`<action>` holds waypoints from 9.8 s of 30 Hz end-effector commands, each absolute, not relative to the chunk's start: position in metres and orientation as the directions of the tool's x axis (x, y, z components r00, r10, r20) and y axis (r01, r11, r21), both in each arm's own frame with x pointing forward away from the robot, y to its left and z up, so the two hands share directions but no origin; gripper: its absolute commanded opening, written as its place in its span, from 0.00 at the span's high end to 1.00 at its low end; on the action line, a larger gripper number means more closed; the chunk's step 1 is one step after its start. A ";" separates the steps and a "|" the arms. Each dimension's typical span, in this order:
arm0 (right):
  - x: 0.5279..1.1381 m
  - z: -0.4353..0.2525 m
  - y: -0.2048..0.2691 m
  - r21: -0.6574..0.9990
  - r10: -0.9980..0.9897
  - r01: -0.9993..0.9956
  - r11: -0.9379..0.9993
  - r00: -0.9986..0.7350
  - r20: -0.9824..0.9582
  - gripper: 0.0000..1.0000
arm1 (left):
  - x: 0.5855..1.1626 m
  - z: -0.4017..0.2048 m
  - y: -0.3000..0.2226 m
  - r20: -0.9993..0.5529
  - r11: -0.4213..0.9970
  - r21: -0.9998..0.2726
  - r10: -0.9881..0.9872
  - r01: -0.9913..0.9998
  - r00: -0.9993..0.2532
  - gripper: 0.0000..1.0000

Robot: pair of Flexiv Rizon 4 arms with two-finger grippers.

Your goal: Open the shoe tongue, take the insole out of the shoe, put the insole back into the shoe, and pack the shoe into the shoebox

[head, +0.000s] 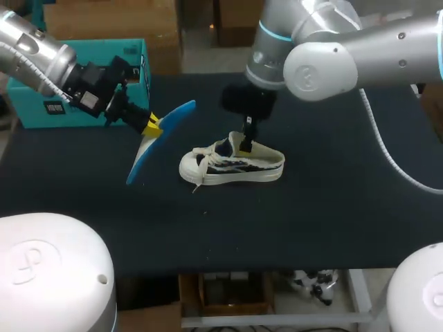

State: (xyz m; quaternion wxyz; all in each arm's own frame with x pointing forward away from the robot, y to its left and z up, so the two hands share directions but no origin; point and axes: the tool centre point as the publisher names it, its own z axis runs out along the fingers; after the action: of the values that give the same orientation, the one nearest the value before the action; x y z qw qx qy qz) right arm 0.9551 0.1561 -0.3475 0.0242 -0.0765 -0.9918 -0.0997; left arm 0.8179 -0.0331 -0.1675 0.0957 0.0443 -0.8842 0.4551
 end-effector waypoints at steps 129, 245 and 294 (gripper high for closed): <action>0.845 -0.244 0.093 -0.084 0.894 0.994 0.076 -0.031 0.447 0.00 | 0.781 -0.116 -0.144 -0.010 0.166 -0.965 0.752 0.204 -0.659 1.00; 0.802 -0.267 0.164 -0.805 0.413 0.593 -0.019 0.738 0.534 0.63 | 0.753 -0.195 -0.212 -0.446 -0.080 -0.740 0.801 0.668 -0.399 1.00; 0.790 -0.281 0.153 -0.768 0.392 0.640 -0.021 0.712 0.583 1.00 | 0.850 -0.199 -0.163 -0.113 0.152 -0.854 0.880 0.498 -0.461 0.00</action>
State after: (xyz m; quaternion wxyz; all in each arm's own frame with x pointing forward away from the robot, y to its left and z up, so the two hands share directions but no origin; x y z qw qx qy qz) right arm 0.7943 0.1556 -0.2820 0.5979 -0.7053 -0.3676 -0.0999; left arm 0.8385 -0.1670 -0.2009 0.1843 -0.4615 -0.7381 0.4563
